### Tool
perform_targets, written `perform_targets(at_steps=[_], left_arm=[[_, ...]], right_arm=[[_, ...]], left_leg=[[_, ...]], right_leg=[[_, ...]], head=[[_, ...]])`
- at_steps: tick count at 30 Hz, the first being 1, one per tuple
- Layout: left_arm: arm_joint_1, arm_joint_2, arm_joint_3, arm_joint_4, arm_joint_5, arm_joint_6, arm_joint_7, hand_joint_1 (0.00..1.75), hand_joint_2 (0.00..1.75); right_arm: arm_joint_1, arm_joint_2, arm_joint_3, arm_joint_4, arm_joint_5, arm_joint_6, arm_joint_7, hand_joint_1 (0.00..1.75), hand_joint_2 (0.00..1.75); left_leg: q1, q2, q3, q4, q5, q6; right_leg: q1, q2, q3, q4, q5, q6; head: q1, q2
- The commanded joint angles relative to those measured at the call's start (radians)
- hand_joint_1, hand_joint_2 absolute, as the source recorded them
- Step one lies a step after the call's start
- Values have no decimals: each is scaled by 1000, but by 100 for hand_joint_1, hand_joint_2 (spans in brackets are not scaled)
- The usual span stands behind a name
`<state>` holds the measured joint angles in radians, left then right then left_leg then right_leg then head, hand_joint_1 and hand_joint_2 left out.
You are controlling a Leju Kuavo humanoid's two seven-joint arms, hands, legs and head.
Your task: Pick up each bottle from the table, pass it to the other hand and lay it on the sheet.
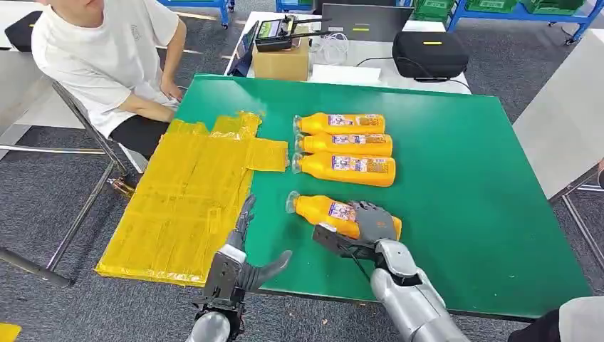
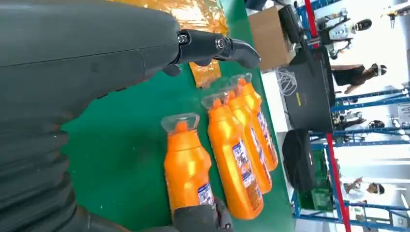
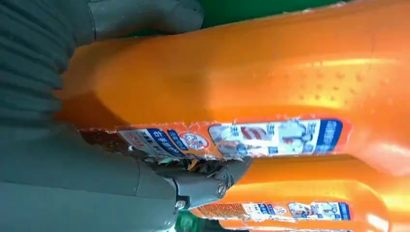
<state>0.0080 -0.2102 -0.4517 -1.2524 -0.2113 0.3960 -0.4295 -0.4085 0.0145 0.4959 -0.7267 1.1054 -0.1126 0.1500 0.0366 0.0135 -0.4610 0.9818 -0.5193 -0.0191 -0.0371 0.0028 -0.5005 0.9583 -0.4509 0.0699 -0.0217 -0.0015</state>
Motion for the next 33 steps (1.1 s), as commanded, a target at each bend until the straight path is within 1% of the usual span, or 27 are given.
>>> perform_targets(at_steps=[1, 2, 3, 4, 5, 6, 7, 8, 9, 10, 11, 12, 13, 14, 15, 16, 18, 19, 20, 21, 22, 23, 24, 26, 27, 30, 33], left_arm=[[-48, 10, -11, 106, 14, -2, -12, 0, 175], [-45, 13, -12, 105, 23, -2, -23, 0, 175], [-43, 14, -11, 102, 28, -1, -25, 0, 175], [-43, 14, -11, 102, 28, -1, -25, 0, 175], [-32, 23, -14, 87, 45, 1, -31, 0, 175], [-29, 36, -21, 78, 54, 3, -32, 0, 175], [-28, 42, -22, 75, 58, 4, -33, 0, 175], [-22, 47, -16, 67, 84, 8, -42, 0, 175], [-18, 49, -13, 61, 98, 9, -45, 0, 175], [-16, 53, -15, 57, 102, 8, -45, 0, 175], [-8, 47, -2, 48, 145, 7, -42, 0, 175], [-3, 46, 6, 45, 178, -2, -33, 0, 175], [-3, 51, 2, 43, 184, -2, -33, 0, 175], [3, 41, 23, 41, 257, -25, -9, 0, 175], [2, 43, 25, 42, 281, -37, -5, 0, 175], [-1, 47, 19, 46, 298, -43, -5, 0, 175], [-3, 67, -13, 32, 259, -34, -66, 0, 175], [1, 68, -14, 24, 259, -35, -66, 0, 175], [0, 80, -32, 16, 260, -66, -58, 0, 175], [2, 91, -43, 4, 277, -116, -46, 0, 175], [5, 90, -41, -3, 277, -118, -45, 0, 175], [5, 95, -50, -10, 283, -146, -46, 0, 175], [5, 95, -50, -13, 293, -165, -44, 0, 175], [2, 96, -63, -32, 371, -290, -25, 0, 175], [0, 97, -67, -38, 383, -316, -26, 0, 175], [-1, 98, -76, -53, 409, -369, -14, 0, 175], [-5, 96, -77, -53, 409, -379, -14, 0, 175]], right_arm=[[97, -19, -89, 159, -154, 57, -125, 173, 175], [109, -15, -120, 144, -227, 68, -199, 173, 175], [113, -14, -121, 138, -239, 67, -208, 173, 175], [113, -14, -121, 138, -239, 67, -208, 175, 175], [134, -10, -119, 90, -294, 52, -253, 175, 175], [148, -5, -118, 53, -339, 43, -283, 175, 175], [151, -5, -109, 42, -345, 45, -282, 175, 175], [179, 6, -121, -29, -424, 38, -321, 175, 175], [194, 10, -116, -72, -448, 21, -348, 175, 175], [202, 8, -104, -102, -456, 22, -331, 173, 175], [232, 13, -108, -178, -518, -7, -391, 171, 175], [253, 19, -112, -232, -546, -22, -412, 171, 175], [264, 17, -100, -269, -550, -21, -388, 169, 175], [286, 22, -99, -339, -574, -62, -436, 171, 175], [293, 28, -93, -374, -582, -78, -456, 173, 175], [306, 25, -85, -425, -594, -86, -449, 171, 175], [312, 33, -70, -499, -638, -104, -486, 171, 175], [309, 33, -58, -518, -639, -105, -474, 171, 175], [309, 36, -54, -534, -658, -104, -489, 168, 175], [310, 43, -51, -558, -673, -131, -535, 168, 175], [306, 46, -43, -568, -673, -130, -531, 168, 175], [303, 53, -36, -575, -680, -139, -539, 175, 175], [294, 50, -23, -574, -680, -138, -538, 173, 175], [246, 40, 45, -536, -634, -131, -532, 175, 175], [234, 46, 56, -519, -631, -129, -531, 175, 175], [198, 73, 85, -450, -628, -122, -532, 175, 175], [184, 94, 105, -413, -630, -116, -541, 175, 175]], left_leg=[[0, -8, -5, -2, 4, 3], [0, -4, -1, 0, 1, 2], [0, -7, -6, -2, 4, 3], [1, -5, -4, -1, 2, 3], [1, -6, -7, -2, 4, 4], [1, -2, 0, 3, -3, 2], [2, -3, -6, 2, -1, 3], [2, 3, 3, 5, -7, 2], [2, 3, -4, 5, -5, 3], [2, 5, -1, 5, -6, 2], [2, 9, 4, 3, -8, 1], [2, 8, -2, 0, -5, 2], [3, 9, 2, -1, -7, 1], [3, 10, 8, -1, -7, 1], [3, 7, 5, -2, -6, 2], [4, 6, 10, -1, -8, 1], [4, 3, 8, -2, -7, 2], [4, 2, 4, -3, -7, 3], [3, 4, 1, -2, -7, 2], [3, 5, -2, -1, -7, 2], [3, 5, -5, -2, -7, 2], [4, 6, -6, -1, -7, 2], [3, 5, -7, -2, -7, 2], [3, 5, -8, -1, -7, 2], [3, 5, -8, -2, -7, 2], [3, 6, -10, -2, -7, 2], [3, 6, -11, -2, -7, 2]], right_leg=[[1, -7, -1, -4, 2, -3], [1, -4, 2, -2, 1, -2], [2, -7, -2, -5, 4, -4], [2, -5, -1, -4, 2, -3], [2, -6, -3, -6, 4, -3], [2, -1, 2, -1, 0, -2], [3, -1, -4, -3, 2, -5], [2, 4, 2, 1, -2, -5], [3, 3, -4, 1, 0, -6], [3, 6, -2, 2, -1, -5], [3, 9, 1, 0, -1, -5], [4, 8, -2, -3, 1, -7], [4, 10, 7, -2, -1, -5], [4, 11, 16, -2, -2, -2], [4, 8, 14, -3, -2, -4], [5, 9, 18, -2, -4, -2], [4, 7, 18, -2, -4, -2], [4, 6, 14, -2, -4, -4], [4, 8, 11, -1, -3, -3], [4, 9, 8, 0, -3, -2], [3, 9, 6, 0, -3, -3], [4, 10, 4, 0, -3, -2], [3, 8, 4, 0, -3, -3], [4, 8, 3, 0, -3, -2], [4, 8, 2, -1, -3, -3], [3, 8, 0, 0, -3, -3], [4, 8, 0, -1, -3, -2]], head=[[0, 0], [0, 0], [0, 0], [0, 0], [0, 0], [0, 0], [0, 0], [0, 0], [0, 0], [1, 0], [0, 0], [0, 0], [0, 0], [0, 0], [0, 0], [0, 0], [0, 0], [0, 0], [0, 0], [0, 0], [0, 0], [0, 0], [0, 0], [0, 0], [0, 0], [-1, 0], [0, 0]])
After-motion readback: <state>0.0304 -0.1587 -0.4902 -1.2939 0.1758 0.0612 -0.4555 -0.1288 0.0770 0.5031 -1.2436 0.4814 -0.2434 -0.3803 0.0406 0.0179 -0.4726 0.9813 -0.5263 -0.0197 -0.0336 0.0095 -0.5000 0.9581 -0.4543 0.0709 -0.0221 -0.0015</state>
